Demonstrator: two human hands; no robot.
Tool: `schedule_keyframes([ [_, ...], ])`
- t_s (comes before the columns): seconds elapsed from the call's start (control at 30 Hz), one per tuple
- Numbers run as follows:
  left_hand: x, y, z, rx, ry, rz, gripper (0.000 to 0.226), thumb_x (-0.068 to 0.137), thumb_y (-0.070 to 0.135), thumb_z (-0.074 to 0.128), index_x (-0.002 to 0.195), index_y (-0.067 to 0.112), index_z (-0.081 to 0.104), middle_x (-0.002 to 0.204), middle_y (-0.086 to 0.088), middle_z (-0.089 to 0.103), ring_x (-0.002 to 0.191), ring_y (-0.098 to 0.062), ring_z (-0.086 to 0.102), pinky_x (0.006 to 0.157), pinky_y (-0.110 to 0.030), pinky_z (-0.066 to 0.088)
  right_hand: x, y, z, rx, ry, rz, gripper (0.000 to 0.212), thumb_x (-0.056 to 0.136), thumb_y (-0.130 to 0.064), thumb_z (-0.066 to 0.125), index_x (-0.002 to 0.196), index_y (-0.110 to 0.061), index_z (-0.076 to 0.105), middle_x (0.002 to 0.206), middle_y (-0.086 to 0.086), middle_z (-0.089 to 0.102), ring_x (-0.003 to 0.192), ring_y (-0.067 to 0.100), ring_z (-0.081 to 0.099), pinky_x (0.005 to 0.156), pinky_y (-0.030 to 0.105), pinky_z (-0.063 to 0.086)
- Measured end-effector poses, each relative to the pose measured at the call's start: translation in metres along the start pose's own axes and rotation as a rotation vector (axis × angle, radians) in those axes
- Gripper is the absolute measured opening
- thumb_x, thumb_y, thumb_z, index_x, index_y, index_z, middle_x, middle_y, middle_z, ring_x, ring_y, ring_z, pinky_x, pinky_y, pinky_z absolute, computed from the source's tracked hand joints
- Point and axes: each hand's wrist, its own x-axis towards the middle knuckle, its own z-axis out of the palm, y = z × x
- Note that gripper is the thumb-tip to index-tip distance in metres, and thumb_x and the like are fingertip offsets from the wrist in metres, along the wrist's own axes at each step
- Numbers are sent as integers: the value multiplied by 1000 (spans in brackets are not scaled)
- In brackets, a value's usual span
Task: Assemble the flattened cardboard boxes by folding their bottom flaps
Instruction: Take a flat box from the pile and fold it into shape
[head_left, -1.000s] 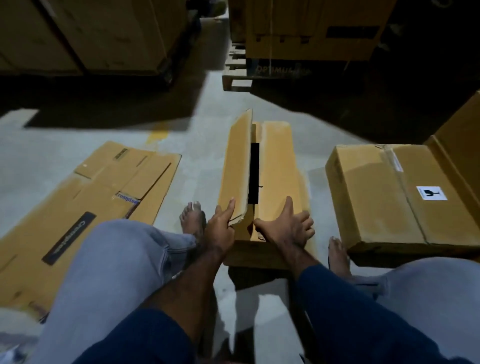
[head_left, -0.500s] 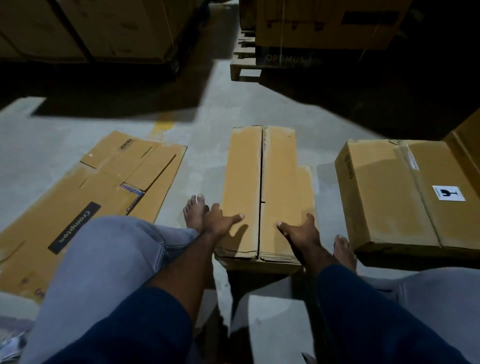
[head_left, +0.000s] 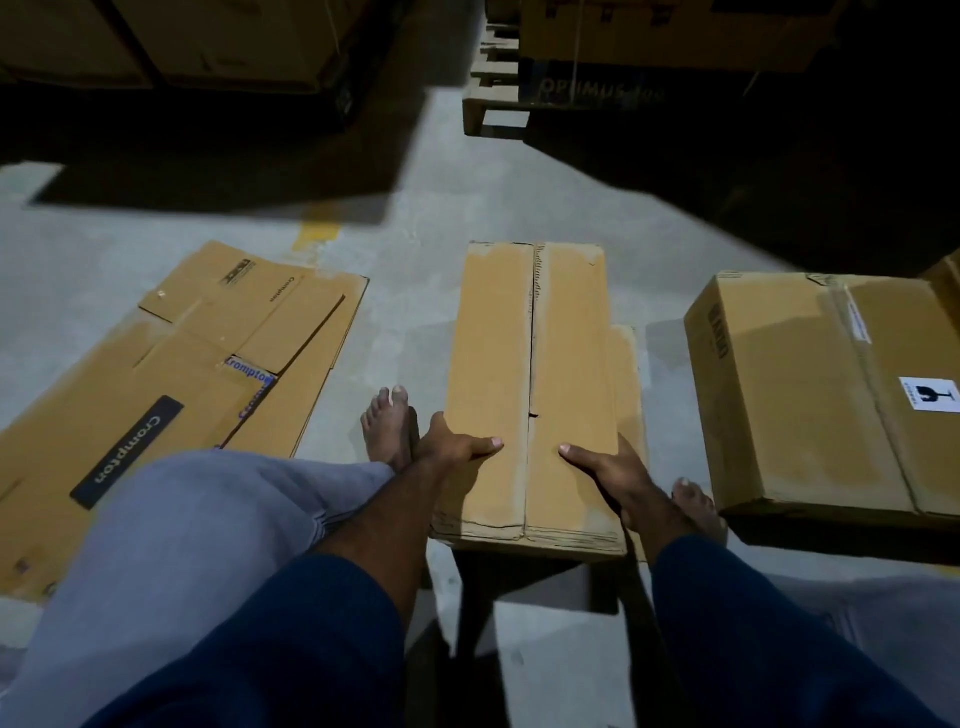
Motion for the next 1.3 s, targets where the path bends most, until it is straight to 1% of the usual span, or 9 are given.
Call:
schedule_keyframes([
  [0.17, -84, 28, -12, 18, 37, 61, 88, 88, 20, 79, 154, -3, 24, 147, -8, 38, 145, -29, 32, 75, 4, 30, -15, 4, 3, -11, 29, -7, 66, 73, -22, 93, 129, -17, 58, 116, 6, 72, 105, 25, 68, 91, 43, 57],
  [0.33, -42, -30, 10, 64, 16, -91, 127, 71, 50, 90, 162, 13, 9, 163, -15, 29, 145, -39, 34, 109, -40, 40, -42, 21, -6, -26, 44, 85, 64, 73, -20, 91, 126, -15, 56, 117, 9, 69, 102, 22, 65, 87, 37, 51],
  [0.43, -58, -30, 14, 90, -43, -65, 129, 71, 46, 91, 161, 12, 5, 162, -17, 29, 143, -40, 36, 110, -44, 42, -59, 20, -12, -88, 55, 184, 53, 78, -20, 88, 116, -9, 53, 107, 9, 66, 92, 18, 60, 87, 35, 44],
  [0.57, -69, -21, 22, 108, -26, -51, 132, 70, 48, 90, 160, 6, 3, 161, -20, 30, 143, -39, 38, 111, -43, 44, -70, -2, -1, -368, 220, 243, 97, 74, -29, 92, 150, -5, 37, 142, 18, 51, 126, 38, 52, 90, 41, 45],
  [0.7, -74, -5, 33, 179, 61, 15, 137, 69, 56, 88, 160, 9, -3, 164, -19, 18, 145, -40, 32, 112, -49, 41, -68, -28, 31, -708, 472, -180, 68, 89, -19, 75, 148, -20, 43, 146, 12, 46, 129, 31, 47, 90, 36, 49],
  [0.83, -70, 2, 32, 249, 44, 78, 129, 74, 56, 84, 162, 17, -2, 162, -17, 16, 143, -41, 33, 108, -49, 43, -50, -37, 67, -557, 173, -203, 47, 97, -13, 64, 143, -12, 55, 139, 12, 60, 114, 25, 63, 73, 18, 47],
  [0.93, -66, 4, 19, 237, 18, 142, 123, 75, 56, 83, 163, 19, 5, 163, -16, 17, 142, -39, 36, 106, -45, 46, -50, -35, 85, -448, 175, -133, 45, 99, -26, 62, 140, -9, 57, 134, 10, 63, 120, 29, 61, 84, 24, 44],
  [1.07, -69, 16, -5, 171, -45, 254, 123, 71, 61, 84, 162, 18, 14, 164, -13, 26, 146, -33, 34, 104, -38, 41, -44, -41, 78, 166, 116, 76, 35, 103, -40, 55, 113, -9, 67, 83, 8, 62, 62, 19, 54, 54, 30, 41],
  [1.3, -90, 31, -35, 266, -164, 310, 92, 86, 30, 79, 158, 22, 22, 147, -14, 50, 116, -30, 60, 83, -42, 58, -59, -63, 91, 451, -300, 173, 40, 103, -50, 51, 103, -11, 62, 75, 5, 66, 61, 17, 60, 61, 30, 49],
])
